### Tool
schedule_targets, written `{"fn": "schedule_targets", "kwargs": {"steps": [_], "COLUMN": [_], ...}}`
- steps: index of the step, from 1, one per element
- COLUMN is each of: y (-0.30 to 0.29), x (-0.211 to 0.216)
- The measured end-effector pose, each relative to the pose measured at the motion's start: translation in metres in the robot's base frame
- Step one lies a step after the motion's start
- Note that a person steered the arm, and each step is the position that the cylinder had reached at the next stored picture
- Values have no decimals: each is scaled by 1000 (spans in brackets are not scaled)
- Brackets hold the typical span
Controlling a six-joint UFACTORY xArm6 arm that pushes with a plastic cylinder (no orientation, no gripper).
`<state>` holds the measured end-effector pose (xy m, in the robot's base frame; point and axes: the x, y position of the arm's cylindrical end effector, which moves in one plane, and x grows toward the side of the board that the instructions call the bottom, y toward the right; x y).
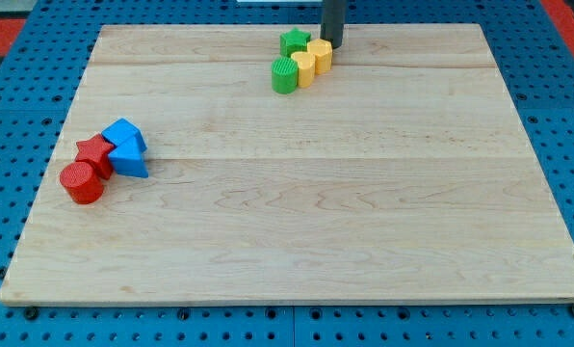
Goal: Keep green blocks and yellow heart in a diagonal line
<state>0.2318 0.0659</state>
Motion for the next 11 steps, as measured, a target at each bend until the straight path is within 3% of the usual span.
{"fn": "schedule_targets", "kwargs": {"steps": [1, 2, 4, 5, 6, 9, 11], "y": [-11, -65, -33, -123, -157, -20, -44], "x": [11, 23, -5, 1, 16, 116, 148]}}
